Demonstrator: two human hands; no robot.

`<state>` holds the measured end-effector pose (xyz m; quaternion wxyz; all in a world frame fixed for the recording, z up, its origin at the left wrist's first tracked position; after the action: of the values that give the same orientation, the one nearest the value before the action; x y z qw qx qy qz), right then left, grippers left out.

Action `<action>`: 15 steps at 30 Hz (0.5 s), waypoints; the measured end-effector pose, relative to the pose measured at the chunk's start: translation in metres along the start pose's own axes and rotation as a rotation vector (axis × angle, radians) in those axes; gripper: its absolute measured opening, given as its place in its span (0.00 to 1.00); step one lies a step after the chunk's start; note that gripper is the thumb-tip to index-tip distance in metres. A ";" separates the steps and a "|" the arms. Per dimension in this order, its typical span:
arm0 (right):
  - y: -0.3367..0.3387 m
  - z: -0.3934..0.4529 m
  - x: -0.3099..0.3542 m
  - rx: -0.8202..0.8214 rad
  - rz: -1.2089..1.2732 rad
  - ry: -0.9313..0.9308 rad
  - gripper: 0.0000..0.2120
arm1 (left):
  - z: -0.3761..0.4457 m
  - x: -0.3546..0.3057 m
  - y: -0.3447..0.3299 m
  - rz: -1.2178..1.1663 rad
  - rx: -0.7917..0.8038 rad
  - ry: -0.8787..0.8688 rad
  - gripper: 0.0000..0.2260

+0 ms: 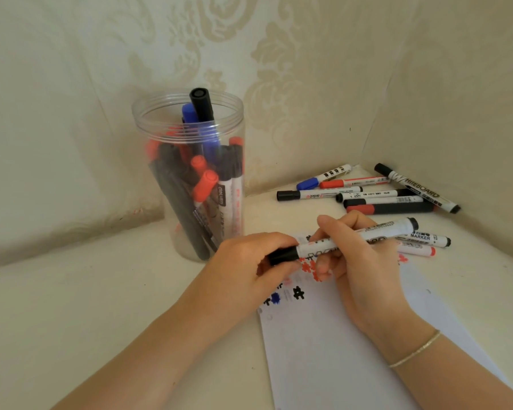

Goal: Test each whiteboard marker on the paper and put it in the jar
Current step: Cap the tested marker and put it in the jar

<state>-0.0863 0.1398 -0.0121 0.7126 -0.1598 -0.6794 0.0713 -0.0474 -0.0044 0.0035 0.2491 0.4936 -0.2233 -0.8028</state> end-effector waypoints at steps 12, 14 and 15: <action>0.024 0.011 0.008 -0.290 -0.069 0.073 0.13 | 0.000 -0.001 0.002 -0.201 -0.019 0.163 0.08; 0.016 0.009 0.007 -0.246 -0.190 0.132 0.15 | -0.001 0.000 0.007 -0.189 -0.122 0.190 0.16; 0.012 0.007 0.006 -0.215 -0.218 0.147 0.17 | -0.001 0.001 0.010 -0.183 -0.178 0.212 0.20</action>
<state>-0.0917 0.1534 -0.0104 0.7426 -0.1652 -0.6425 -0.0915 -0.0450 -0.0126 0.0082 0.2396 0.5697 -0.0778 -0.7823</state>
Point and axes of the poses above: each hand's wrist, its own z-axis towards the middle knuckle, its own y-axis out of the back of the hand, x = y × z, the point moved 7 cm from there along z, towards the middle knuckle, and after that the axes turned 8 degrees about -x, right-handed, at the moved point
